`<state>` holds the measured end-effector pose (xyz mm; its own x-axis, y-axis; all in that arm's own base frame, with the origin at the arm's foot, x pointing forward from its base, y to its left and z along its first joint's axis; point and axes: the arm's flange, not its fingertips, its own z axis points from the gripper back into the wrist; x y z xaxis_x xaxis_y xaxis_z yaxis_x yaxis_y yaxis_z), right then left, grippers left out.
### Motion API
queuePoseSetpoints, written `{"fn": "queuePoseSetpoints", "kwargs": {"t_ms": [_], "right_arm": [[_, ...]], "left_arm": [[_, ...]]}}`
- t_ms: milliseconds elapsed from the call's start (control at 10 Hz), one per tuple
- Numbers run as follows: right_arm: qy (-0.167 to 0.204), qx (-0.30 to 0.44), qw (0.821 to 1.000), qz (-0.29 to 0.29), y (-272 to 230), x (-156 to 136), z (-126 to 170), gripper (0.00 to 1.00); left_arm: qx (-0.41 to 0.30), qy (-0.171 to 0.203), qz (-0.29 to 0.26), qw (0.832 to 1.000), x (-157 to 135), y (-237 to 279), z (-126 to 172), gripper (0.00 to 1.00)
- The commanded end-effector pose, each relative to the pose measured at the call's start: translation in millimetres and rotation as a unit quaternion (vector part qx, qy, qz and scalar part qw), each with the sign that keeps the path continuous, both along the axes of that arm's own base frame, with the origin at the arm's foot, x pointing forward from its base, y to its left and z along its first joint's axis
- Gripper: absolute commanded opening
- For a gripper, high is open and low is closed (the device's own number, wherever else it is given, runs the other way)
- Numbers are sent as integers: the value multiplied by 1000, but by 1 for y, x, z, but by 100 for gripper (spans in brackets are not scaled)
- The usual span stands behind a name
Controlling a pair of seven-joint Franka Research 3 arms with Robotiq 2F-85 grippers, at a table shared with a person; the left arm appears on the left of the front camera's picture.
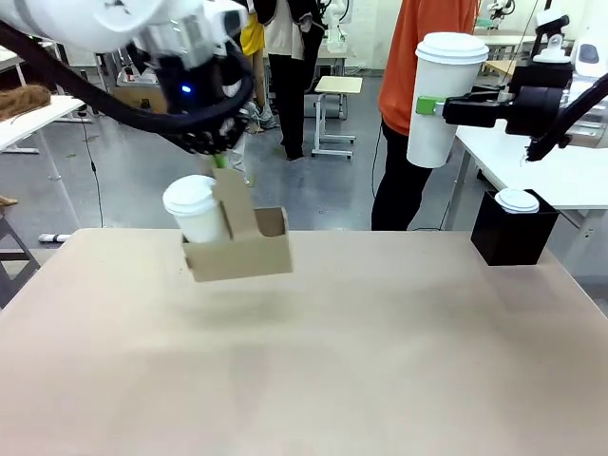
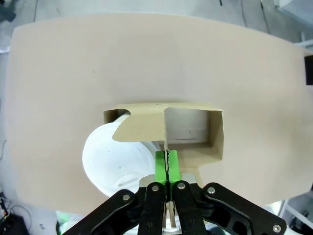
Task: Pour a drink into a cup and package it in a carrier.
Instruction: Position the Cup Carrier in the center of the table.
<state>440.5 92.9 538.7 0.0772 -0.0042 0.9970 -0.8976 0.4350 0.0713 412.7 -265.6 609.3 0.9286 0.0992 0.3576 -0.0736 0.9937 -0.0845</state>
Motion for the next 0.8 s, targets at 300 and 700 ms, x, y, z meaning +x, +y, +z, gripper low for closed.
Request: {"fn": "queuePoseSetpoints", "kwargs": {"t_ms": [300,700], "right_arm": [[-1,5,1000,2,2,1,4,80],[-1,5,1000,2,2,1,4,80]], "left_arm": [[33,-25,-17,999,-34,-94,-39,2],[51,5,-56,997,-43,-128,-89,2]]}}
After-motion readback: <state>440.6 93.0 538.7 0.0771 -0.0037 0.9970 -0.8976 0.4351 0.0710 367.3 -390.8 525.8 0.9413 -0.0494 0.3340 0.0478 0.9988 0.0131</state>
